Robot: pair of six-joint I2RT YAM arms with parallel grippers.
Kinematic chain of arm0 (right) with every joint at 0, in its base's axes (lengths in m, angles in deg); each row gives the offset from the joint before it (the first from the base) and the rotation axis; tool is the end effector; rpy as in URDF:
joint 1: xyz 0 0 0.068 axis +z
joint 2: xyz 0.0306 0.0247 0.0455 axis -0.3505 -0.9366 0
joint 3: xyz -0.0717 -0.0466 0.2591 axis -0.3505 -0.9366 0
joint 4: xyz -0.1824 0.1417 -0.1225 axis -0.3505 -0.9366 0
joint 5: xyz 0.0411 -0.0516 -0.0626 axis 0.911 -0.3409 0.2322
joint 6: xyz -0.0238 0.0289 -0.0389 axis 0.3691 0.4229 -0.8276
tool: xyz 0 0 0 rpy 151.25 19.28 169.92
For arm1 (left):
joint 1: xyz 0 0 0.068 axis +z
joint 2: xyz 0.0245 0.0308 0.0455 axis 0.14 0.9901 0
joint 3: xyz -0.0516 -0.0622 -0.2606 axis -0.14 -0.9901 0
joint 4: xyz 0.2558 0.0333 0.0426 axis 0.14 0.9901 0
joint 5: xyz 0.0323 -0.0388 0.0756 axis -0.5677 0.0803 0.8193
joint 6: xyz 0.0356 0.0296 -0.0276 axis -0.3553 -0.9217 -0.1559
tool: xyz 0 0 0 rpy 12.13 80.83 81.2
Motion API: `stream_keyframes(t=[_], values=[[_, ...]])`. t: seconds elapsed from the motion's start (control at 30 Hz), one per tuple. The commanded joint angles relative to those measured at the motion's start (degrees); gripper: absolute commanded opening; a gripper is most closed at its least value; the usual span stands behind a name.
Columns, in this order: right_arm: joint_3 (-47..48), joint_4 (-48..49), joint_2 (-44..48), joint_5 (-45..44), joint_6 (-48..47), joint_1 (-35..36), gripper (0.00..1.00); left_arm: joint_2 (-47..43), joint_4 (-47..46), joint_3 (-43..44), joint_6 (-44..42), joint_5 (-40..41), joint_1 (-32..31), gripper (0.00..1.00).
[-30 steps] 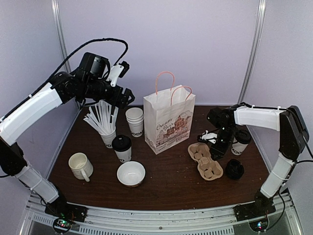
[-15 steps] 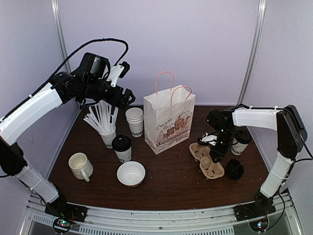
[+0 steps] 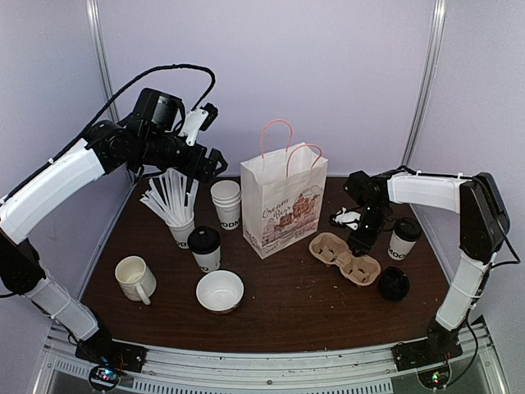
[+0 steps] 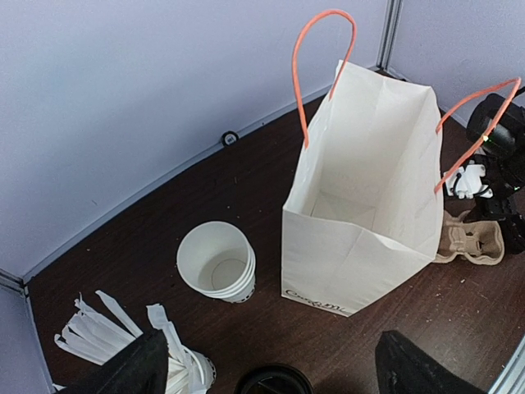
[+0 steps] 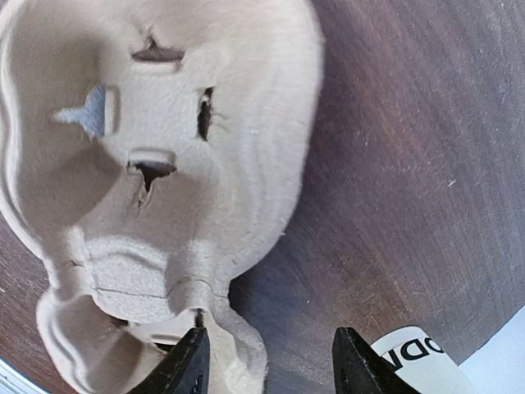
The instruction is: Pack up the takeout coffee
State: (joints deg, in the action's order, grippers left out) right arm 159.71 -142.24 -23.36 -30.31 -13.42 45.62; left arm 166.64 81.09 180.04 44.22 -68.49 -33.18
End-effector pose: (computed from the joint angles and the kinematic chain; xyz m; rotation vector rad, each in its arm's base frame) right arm 0.3026 0.1426 0.1992 -1.2770 2.7255 0.0367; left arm 0.2468 -0.2115 0.4168 0.5562 2.0923 -0.3970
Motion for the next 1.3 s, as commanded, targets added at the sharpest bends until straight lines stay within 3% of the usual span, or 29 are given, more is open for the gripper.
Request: stream_keyframes(t=[0.0, 0.17, 0.3, 0.4, 0.57, 0.9, 1.27], values=[[1.46, 0.60, -0.13, 1.21, 1.62, -0.24, 0.54, 0.23, -1.63, -0.28, 0.40, -0.51, 0.28, 0.91], [1.32, -0.73, 5.87, 3.05, 2.53, -0.31, 0.53, -0.09, -1.63, 0.19, 0.38, -0.73, 0.28, 0.91], [-1.59, 0.37, 11.75, 11.81, 0.93, -0.24, 0.49, -0.13, -1.69, 0.30, 0.77, -0.33, 0.28, 0.90], [-3.17, 0.99, 11.55, 14.68, 0.63, -0.23, 0.43, -0.27, -2.32, 0.06, 1.30, -0.13, 0.24, 0.89], [-2.93, 1.70, 8.02, 18.28, 1.45, 0.21, 0.42, -0.51, -2.46, 0.21, 1.69, -0.27, 0.28, 0.89], [-0.18, -0.13, 0.32, 14.62, 4.59, 3.08, 0.42, -0.81, -1.55, 0.31, 1.68, 0.24, 0.30, 0.89], [0.82, -0.05, 1.27, 12.33, 5.43, 3.77, 0.43, -1.09, -1.63, -0.36, 1.61, 0.31, 0.23, 0.89]])
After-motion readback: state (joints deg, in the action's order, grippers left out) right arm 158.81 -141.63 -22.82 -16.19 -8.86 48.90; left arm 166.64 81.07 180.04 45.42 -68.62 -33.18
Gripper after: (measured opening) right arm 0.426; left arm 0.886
